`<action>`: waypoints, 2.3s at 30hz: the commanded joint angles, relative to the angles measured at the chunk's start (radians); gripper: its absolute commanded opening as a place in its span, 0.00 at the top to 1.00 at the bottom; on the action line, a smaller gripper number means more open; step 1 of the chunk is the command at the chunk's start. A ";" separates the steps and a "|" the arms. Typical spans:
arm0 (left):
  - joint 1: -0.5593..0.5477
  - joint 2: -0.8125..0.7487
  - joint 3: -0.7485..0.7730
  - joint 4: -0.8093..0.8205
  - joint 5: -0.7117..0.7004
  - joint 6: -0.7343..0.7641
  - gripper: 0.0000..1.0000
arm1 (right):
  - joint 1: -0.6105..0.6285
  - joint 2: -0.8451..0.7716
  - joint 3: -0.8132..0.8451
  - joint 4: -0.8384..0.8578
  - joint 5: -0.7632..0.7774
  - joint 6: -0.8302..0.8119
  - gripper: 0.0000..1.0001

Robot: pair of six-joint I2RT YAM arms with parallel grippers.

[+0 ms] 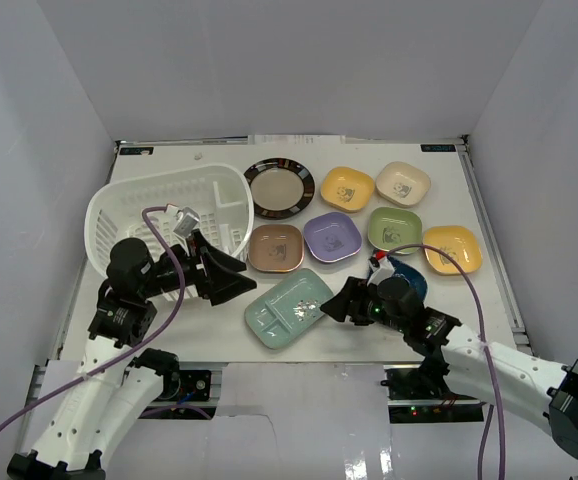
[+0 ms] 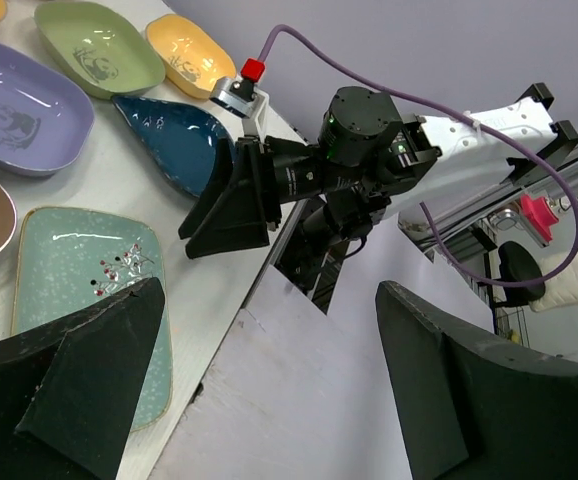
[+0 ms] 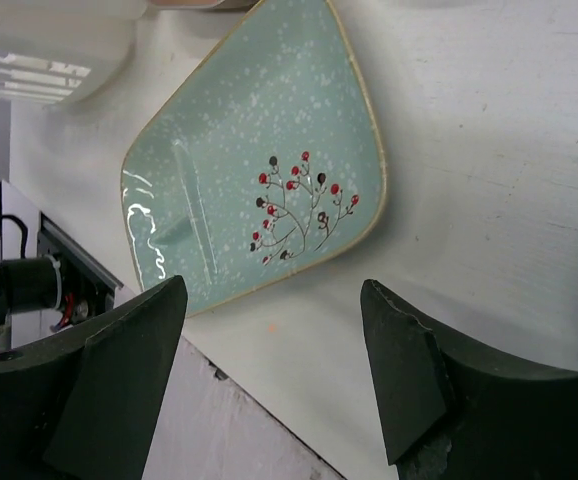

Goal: Place the plates into the plastic bin on the countertop

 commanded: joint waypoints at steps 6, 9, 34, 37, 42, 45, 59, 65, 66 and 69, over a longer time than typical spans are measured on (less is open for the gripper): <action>-0.005 -0.037 0.028 -0.063 0.044 0.038 0.02 | 0.079 0.139 -0.010 0.128 0.216 0.122 0.23; -0.005 -0.054 0.016 -0.071 0.054 0.023 0.02 | 0.089 0.215 -0.005 0.167 0.215 0.144 0.22; -0.063 0.072 0.061 -0.212 0.064 0.053 0.32 | 0.096 0.090 -0.068 0.209 0.261 0.178 0.92; -0.165 0.086 0.073 -0.265 -0.128 0.075 0.30 | 0.083 -0.054 -0.005 0.103 0.255 0.148 0.92; -0.429 0.138 0.090 -0.367 -0.549 0.093 0.18 | -0.005 -0.119 0.168 -0.014 0.137 0.049 0.92; -0.514 0.178 0.067 -0.365 -0.662 0.066 0.02 | -0.111 -0.099 0.232 -0.034 -0.016 0.019 0.92; -0.557 0.302 -0.048 -0.134 -0.708 0.026 0.17 | -0.322 -0.053 0.316 -0.011 -0.449 0.018 0.92; -0.558 0.311 -0.091 -0.032 -0.625 0.003 0.50 | -0.346 -0.048 0.294 0.044 -0.514 0.048 0.92; -0.558 0.296 -0.102 -0.020 -0.624 -0.005 0.55 | -0.346 -0.045 0.289 0.049 -0.520 0.050 0.92; -0.558 0.278 -0.116 0.029 -0.604 -0.026 0.69 | -0.348 -0.033 0.268 0.076 -0.547 0.062 0.92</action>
